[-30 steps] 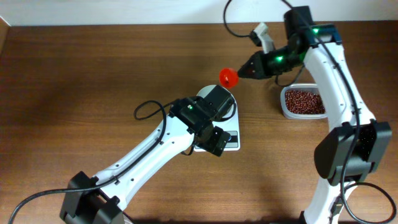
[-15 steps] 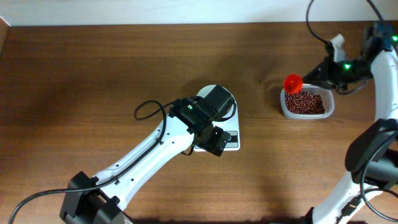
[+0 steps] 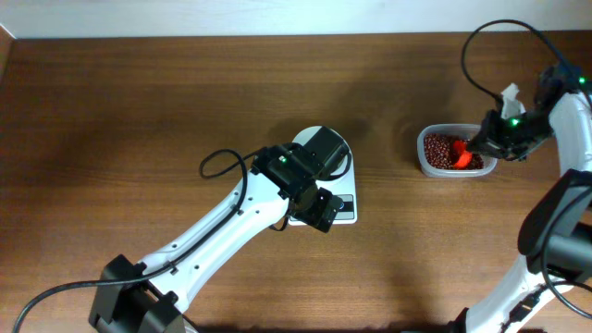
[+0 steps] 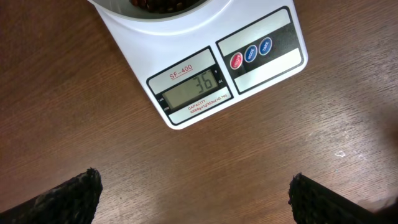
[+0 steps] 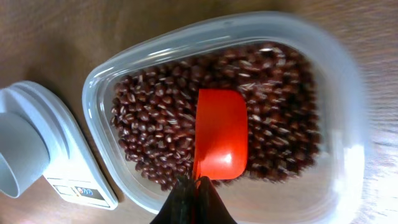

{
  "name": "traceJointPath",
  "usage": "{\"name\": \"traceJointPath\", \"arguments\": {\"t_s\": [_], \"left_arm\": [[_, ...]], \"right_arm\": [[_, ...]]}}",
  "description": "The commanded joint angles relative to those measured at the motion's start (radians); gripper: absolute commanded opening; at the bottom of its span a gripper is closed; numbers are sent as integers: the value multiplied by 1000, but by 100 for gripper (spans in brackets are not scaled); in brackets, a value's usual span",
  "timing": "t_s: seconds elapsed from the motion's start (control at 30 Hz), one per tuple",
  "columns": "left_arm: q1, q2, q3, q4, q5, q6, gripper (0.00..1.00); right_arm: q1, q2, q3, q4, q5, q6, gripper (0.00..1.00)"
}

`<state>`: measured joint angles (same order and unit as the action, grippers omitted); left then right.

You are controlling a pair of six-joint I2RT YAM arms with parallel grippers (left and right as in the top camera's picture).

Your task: Scoop item into bowl and weigh 50g on scale

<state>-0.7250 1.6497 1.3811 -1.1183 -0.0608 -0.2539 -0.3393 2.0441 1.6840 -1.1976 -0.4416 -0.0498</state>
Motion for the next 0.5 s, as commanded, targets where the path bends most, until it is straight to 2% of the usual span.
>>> {"name": "traceJointPath", "arguments": {"t_s": [0.0, 0.27, 0.37, 0.47], "left_arm": [[3, 3, 11, -2, -8, 9, 99], [3, 3, 11, -2, -8, 9, 99], [3, 3, 11, -2, -8, 9, 99], [3, 3, 11, -2, -8, 9, 99]], "right_arm": [[37, -27, -21, 25, 5, 15, 4], [-86, -30, 57, -64, -6, 13, 4], [-108, -29, 63, -66, -203, -28, 4], [-135, -29, 63, -67, -255, -28, 4]]}}
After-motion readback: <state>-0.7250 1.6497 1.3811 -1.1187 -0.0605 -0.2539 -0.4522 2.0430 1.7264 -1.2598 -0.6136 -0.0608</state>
